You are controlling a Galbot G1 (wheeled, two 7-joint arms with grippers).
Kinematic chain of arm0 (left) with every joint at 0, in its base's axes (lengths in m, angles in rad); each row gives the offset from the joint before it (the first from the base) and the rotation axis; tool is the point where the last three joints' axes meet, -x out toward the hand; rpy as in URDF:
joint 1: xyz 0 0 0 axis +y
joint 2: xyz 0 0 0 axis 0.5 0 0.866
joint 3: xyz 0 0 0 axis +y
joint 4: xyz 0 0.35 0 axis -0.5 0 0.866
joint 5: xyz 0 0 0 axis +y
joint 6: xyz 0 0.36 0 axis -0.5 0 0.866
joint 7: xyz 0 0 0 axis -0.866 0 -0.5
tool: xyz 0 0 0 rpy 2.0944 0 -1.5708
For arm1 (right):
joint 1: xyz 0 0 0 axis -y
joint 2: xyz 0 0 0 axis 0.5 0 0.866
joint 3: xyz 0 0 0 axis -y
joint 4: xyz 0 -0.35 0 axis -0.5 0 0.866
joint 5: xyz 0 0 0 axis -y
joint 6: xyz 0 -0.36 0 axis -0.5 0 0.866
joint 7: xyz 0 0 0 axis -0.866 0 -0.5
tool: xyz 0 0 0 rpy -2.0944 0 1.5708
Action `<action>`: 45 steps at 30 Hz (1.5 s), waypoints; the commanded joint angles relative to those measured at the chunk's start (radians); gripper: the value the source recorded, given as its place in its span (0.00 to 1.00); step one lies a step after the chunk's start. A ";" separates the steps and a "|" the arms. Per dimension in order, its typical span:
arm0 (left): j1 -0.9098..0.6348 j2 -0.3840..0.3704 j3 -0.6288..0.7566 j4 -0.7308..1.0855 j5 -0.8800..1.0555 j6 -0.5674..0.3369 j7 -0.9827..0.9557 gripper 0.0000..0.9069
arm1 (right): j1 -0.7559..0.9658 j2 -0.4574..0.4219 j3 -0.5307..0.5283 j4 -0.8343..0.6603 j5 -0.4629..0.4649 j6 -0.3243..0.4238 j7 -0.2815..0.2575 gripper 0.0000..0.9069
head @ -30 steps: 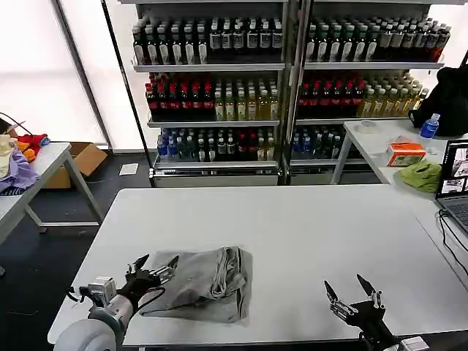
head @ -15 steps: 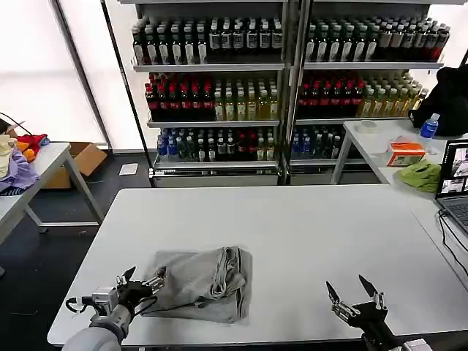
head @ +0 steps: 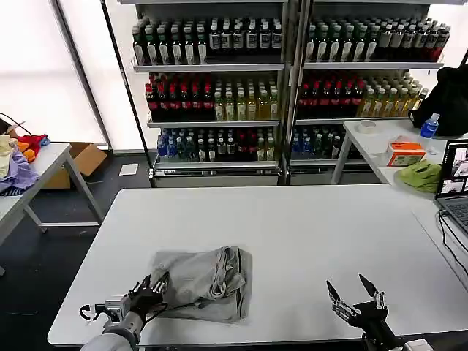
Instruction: Fold and organize the clothes.
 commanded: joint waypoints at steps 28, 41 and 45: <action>0.017 0.397 -0.677 -0.036 -0.531 0.008 -0.006 0.04 | 0.036 -0.023 -0.022 -0.016 0.035 0.003 0.004 1.00; -0.299 0.062 0.408 -0.157 -0.469 -0.027 -0.340 0.03 | 0.035 -0.006 -0.026 -0.022 0.022 -0.012 0.010 1.00; -0.452 -0.034 0.537 0.013 -0.476 -0.025 -0.353 0.04 | 0.031 0.011 -0.042 -0.019 -0.002 -0.021 0.010 1.00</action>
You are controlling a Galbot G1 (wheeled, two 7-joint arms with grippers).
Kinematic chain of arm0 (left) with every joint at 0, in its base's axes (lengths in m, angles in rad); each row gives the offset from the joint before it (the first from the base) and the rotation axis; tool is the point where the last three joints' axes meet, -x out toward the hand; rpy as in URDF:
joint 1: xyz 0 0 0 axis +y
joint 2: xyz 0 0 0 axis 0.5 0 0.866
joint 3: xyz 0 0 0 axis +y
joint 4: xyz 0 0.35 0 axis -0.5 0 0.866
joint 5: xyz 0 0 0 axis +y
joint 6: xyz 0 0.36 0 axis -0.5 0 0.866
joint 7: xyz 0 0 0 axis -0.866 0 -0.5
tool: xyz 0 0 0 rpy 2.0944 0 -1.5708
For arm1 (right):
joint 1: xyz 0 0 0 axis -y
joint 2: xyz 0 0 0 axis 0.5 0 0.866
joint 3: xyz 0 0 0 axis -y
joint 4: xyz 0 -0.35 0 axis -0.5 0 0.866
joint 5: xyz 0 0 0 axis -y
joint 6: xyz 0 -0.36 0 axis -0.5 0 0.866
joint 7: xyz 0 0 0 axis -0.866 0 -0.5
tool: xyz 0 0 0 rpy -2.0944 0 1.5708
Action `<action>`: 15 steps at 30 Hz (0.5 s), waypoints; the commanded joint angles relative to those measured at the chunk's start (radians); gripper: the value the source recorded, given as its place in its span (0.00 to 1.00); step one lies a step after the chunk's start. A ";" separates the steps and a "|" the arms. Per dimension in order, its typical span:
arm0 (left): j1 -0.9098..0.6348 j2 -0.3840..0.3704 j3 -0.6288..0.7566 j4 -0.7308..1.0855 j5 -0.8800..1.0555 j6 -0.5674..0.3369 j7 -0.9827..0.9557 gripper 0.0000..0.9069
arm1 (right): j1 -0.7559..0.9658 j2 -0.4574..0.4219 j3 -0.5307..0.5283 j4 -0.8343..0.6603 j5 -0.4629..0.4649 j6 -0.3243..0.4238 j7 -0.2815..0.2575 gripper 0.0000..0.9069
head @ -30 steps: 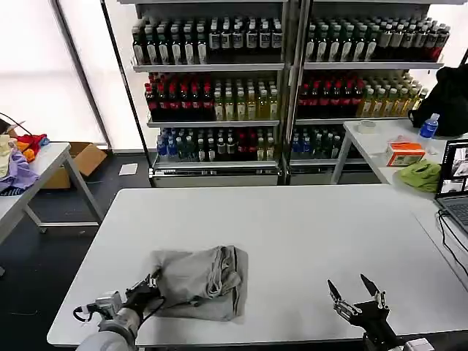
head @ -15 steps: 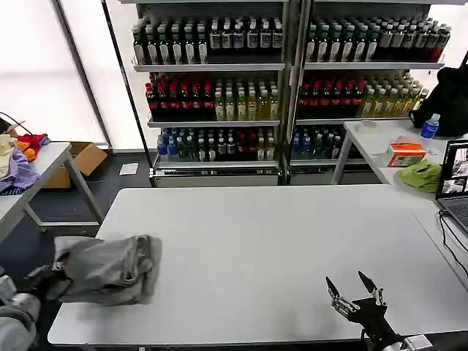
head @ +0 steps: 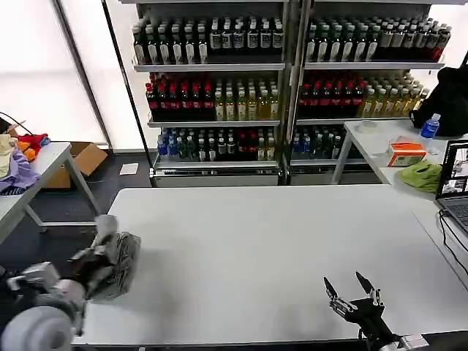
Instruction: Fold and organize the clothes.
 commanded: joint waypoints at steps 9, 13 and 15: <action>-0.424 -0.330 0.726 0.283 0.018 0.019 -0.209 1.00 | 0.091 0.012 -0.103 0.014 -0.042 -0.127 0.062 1.00; -0.390 -0.297 0.625 0.181 -0.018 0.019 -0.170 1.00 | 0.200 0.008 -0.226 0.008 0.047 -0.232 0.148 1.00; -0.374 -0.268 0.571 0.100 -0.047 0.018 -0.146 1.00 | 0.300 0.019 -0.331 -0.013 0.107 -0.290 0.209 1.00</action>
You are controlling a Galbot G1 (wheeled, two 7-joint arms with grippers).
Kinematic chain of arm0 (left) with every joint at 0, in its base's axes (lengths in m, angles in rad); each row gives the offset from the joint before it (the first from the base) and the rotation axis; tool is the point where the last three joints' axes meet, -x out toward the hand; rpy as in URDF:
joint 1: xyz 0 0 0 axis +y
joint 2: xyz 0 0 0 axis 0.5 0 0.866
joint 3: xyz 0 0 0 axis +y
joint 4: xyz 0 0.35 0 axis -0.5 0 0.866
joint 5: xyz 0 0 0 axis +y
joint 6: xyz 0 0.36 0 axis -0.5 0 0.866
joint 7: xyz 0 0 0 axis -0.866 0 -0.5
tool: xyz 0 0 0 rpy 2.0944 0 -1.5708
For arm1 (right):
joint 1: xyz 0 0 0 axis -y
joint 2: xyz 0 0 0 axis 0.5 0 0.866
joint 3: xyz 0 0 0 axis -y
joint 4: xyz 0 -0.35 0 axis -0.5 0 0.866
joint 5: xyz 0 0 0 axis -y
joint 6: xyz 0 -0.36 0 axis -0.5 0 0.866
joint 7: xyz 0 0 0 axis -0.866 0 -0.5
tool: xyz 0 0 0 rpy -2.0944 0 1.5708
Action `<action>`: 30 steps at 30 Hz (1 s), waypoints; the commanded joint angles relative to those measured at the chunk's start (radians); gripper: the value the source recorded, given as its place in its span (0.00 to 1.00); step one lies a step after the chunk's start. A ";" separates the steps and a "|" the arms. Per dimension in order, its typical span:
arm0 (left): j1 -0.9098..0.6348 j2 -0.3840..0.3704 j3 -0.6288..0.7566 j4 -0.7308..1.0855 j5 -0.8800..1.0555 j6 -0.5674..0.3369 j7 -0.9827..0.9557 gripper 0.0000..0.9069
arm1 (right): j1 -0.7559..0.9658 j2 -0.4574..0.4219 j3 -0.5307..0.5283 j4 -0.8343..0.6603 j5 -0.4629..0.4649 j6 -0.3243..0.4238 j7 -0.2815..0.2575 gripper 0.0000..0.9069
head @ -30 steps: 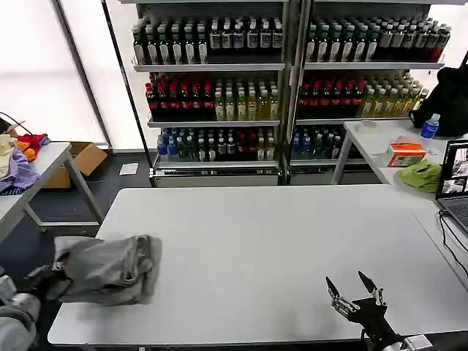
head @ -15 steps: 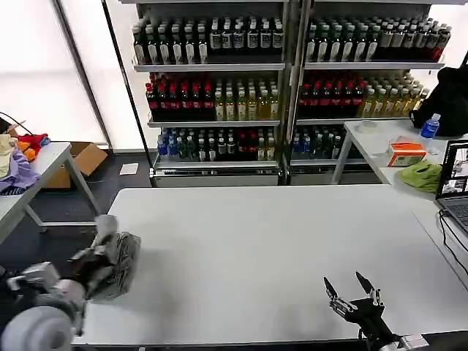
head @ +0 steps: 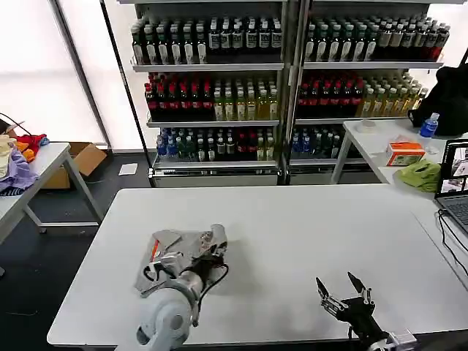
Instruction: Fold and organize the clothes.
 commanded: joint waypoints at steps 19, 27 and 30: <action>0.125 0.087 -0.375 -0.315 -0.074 0.007 0.101 1.00 | 0.757 0.231 -0.721 -0.523 0.408 -0.268 0.277 0.00; 0.116 0.092 -0.414 -0.305 -0.097 0.007 0.102 1.00 | 0.703 0.192 -0.678 -0.445 0.422 -0.258 0.294 0.00; 0.117 0.092 -0.414 -0.304 -0.100 0.007 0.100 1.00 | 0.669 0.175 -0.642 -0.420 0.423 -0.256 0.291 0.00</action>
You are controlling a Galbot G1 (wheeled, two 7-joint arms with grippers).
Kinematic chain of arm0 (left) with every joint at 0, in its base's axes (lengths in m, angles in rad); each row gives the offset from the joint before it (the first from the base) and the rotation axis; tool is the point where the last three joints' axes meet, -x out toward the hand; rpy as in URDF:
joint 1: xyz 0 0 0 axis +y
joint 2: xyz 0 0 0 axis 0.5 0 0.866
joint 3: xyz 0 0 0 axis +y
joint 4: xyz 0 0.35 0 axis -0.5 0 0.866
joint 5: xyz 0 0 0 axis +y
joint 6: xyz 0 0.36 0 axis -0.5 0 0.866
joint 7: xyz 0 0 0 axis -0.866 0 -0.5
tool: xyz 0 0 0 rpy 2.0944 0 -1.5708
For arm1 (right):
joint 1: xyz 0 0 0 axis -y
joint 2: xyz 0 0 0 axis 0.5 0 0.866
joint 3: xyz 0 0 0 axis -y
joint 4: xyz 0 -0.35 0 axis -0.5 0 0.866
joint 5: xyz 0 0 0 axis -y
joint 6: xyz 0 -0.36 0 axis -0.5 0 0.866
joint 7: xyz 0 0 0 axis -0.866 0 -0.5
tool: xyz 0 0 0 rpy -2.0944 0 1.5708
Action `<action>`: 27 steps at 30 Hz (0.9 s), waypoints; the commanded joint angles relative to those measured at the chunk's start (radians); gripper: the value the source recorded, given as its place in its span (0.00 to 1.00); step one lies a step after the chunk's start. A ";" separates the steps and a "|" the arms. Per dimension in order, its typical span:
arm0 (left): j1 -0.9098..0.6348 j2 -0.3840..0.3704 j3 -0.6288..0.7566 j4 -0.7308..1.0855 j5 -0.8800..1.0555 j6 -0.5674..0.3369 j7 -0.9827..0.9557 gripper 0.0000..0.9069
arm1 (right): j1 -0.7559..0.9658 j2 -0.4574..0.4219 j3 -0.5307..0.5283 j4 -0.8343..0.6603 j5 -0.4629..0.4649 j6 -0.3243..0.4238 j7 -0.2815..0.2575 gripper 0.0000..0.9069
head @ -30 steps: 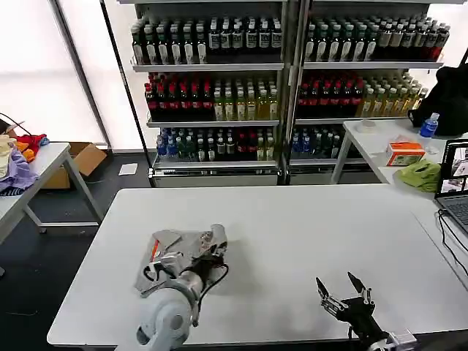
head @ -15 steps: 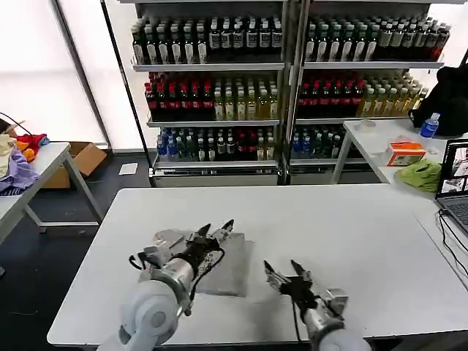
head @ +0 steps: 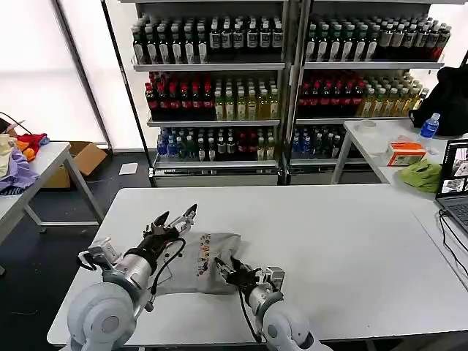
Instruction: Fold and organize the clothes.
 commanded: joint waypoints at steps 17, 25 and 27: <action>0.026 0.011 -0.109 -0.020 -0.029 0.001 0.004 1.00 | -0.147 -0.380 0.344 0.196 0.120 -0.114 -0.090 0.00; 0.018 -0.002 -0.086 -0.022 -0.027 0.001 -0.009 1.00 | -0.164 -0.502 0.444 0.152 -0.049 -0.115 -0.164 1.00; 0.019 -0.006 -0.085 -0.024 -0.027 0.000 -0.012 1.00 | -0.185 -0.487 0.461 0.186 -0.142 -0.114 -0.185 1.00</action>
